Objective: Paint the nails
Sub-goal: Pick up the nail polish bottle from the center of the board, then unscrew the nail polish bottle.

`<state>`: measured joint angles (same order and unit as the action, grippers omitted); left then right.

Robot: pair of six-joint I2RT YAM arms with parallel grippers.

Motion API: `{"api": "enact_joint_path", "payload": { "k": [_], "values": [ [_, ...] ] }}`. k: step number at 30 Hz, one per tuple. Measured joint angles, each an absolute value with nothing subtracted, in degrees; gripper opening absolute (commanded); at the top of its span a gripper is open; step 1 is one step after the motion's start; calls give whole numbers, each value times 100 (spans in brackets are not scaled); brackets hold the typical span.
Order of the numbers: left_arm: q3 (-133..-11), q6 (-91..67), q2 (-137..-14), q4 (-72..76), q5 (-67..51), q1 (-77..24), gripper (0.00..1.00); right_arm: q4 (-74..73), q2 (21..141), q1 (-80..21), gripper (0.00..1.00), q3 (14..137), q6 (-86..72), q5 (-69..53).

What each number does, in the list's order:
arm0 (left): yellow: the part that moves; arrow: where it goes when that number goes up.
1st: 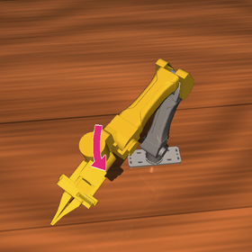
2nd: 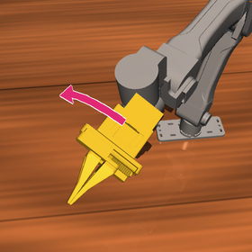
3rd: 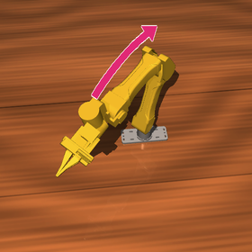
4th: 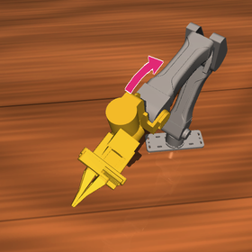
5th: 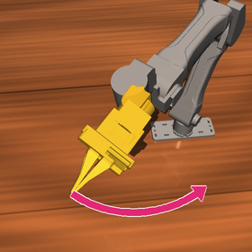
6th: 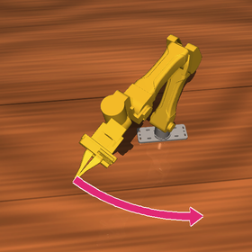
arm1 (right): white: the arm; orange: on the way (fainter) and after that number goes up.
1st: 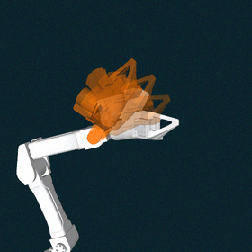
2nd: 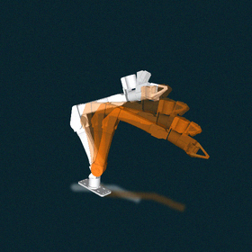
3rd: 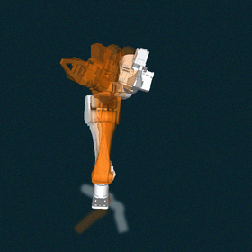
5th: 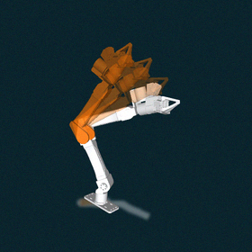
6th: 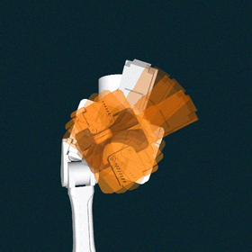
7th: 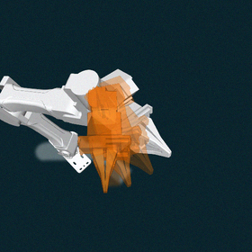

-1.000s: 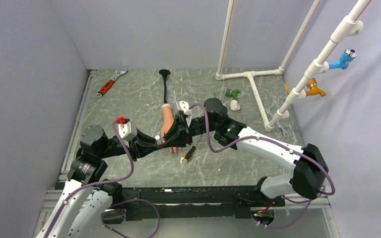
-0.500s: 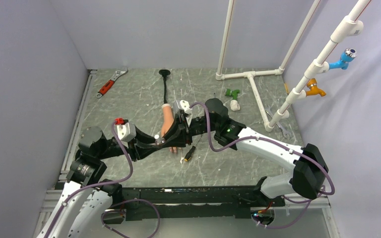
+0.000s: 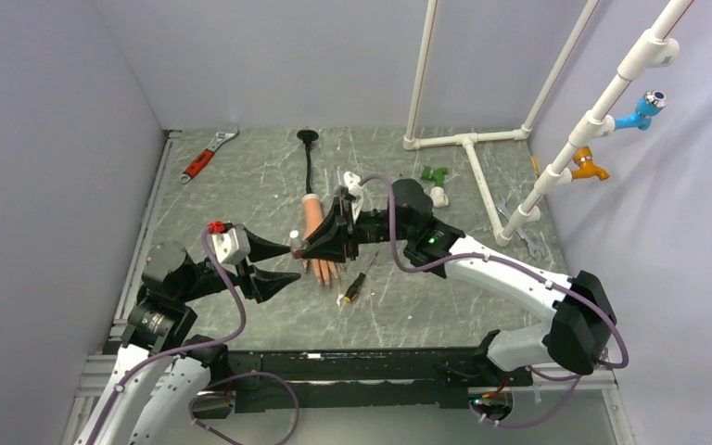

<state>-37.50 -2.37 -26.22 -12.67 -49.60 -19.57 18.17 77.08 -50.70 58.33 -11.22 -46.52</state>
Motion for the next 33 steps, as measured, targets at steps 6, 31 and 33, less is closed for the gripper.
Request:
{"api": "enact_joint_path", "payload": {
  "k": [6,31,33],
  "values": [
    [-3747,-233,-2556,-1267,-4803,-1942,63,1861,7642,-4670,0,5822,-1387,-4226],
    [-4711,460,-3500,-1876,-4958,-1920,75,-519,7122,-4519,0,5815,-93,-3444],
    [-4842,517,-3715,-1881,-5264,-1920,76,-639,7122,-4565,0,5815,60,-3459]
  ]
}}
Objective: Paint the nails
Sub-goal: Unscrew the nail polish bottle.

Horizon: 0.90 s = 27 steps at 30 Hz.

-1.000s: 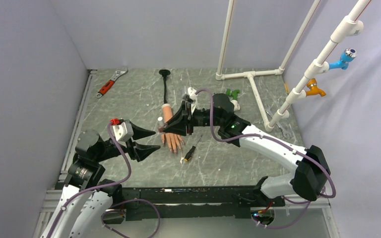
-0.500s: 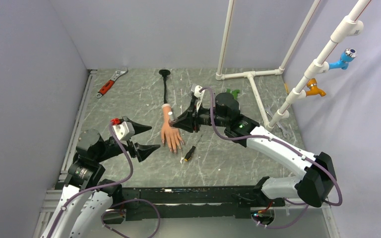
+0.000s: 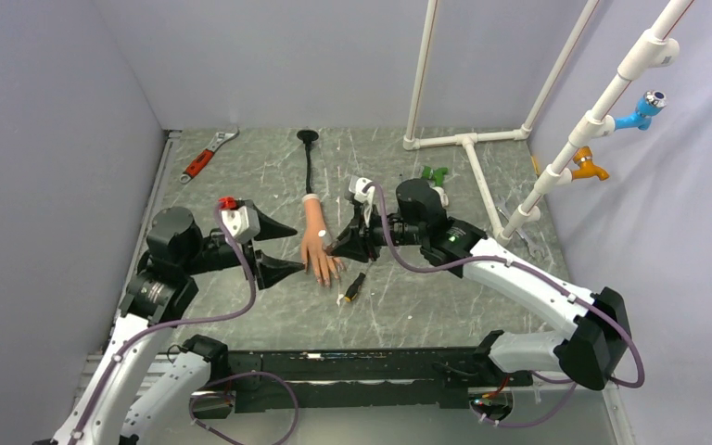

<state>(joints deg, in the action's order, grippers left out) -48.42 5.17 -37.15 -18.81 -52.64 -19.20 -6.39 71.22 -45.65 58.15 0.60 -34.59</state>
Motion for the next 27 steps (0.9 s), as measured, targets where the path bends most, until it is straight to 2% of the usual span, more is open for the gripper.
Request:
{"api": "enact_joint_path", "payload": {
  "k": [9,17,27],
  "values": [
    [-5188,593,-4462,-1925,-6171,-1920,77,-620,6742,-4639,0,5640,456,-3811],
    [-5175,-21,-4838,-1122,-6611,-1931,70,-589,6578,-4674,0,5629,607,-4047],
    [-5170,-410,-4976,-582,-6591,-2303,64,23,6401,-4703,0,5369,552,-4254]
  ]
}}
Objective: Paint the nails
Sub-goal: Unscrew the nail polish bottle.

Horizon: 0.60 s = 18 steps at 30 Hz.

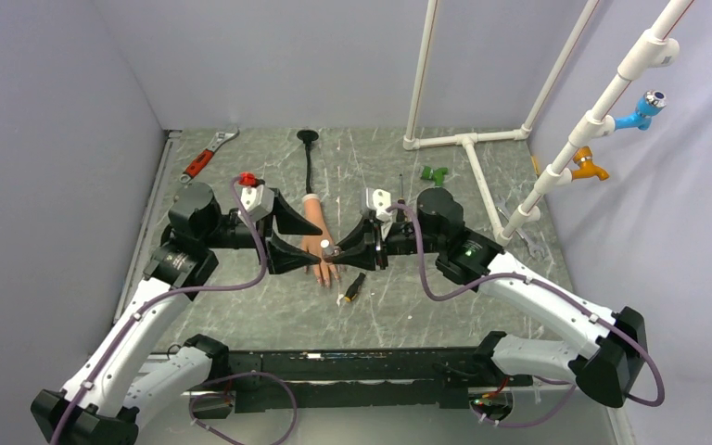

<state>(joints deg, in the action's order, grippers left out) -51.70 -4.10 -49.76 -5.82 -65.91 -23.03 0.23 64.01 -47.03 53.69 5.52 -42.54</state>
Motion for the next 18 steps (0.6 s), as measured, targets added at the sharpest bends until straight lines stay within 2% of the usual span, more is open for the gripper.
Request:
{"api": "enact_joint_path", "payload": {
  "k": [18],
  "values": [
    [-4602,-1455,-4877,1096,-6611,-2307,53,972,6552,-4709,0,5360,117,-4768]
  ]
}}
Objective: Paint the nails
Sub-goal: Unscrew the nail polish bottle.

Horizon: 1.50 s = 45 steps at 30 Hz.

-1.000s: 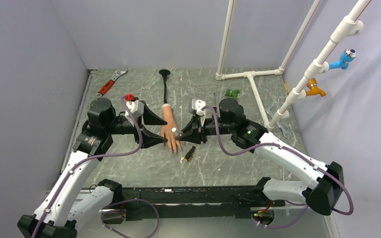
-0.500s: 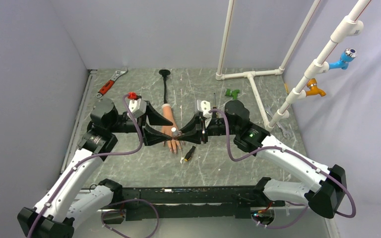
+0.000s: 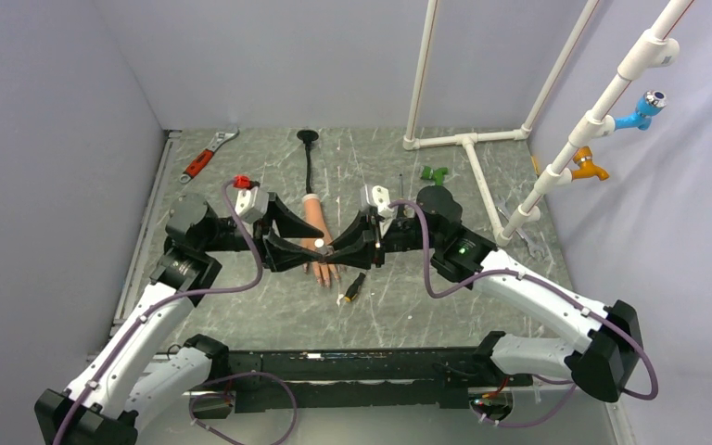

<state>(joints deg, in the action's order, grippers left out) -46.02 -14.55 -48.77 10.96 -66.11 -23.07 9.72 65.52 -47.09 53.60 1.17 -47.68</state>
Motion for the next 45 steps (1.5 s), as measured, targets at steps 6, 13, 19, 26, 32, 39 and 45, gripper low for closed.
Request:
{"api": "enact_joint_path", "payload": {
  "k": [6,13,19,26,32,39,45],
  "values": [
    [-4394,-1603,-4661,1400,-6571,-2307,51,1050,6661,-4709,0,5360,40,-4858],
    [-4331,-1778,-4630,1708,-6539,-2307,51,1122,6781,-4709,0,5441,-108,-4998],
    [-4248,-1887,-4619,1800,-6460,-2307,40,1164,6890,-4709,0,5522,-198,-5050],
    [-4139,-2003,-4460,1909,-6381,-2307,13,1365,6908,-4709,0,5524,-388,-5151],
    [-4016,-2117,-4254,1981,-6176,-2307,0,1452,6952,-4735,0,5546,-473,-5155],
    [-4007,-2069,-4095,1800,-5756,-2344,0,1470,7004,-4753,0,5634,-537,-5019],
    [-4038,-2045,-4036,1444,-4901,-2534,0,1291,7063,-4751,0,5758,-508,-4663]
  ]
}}
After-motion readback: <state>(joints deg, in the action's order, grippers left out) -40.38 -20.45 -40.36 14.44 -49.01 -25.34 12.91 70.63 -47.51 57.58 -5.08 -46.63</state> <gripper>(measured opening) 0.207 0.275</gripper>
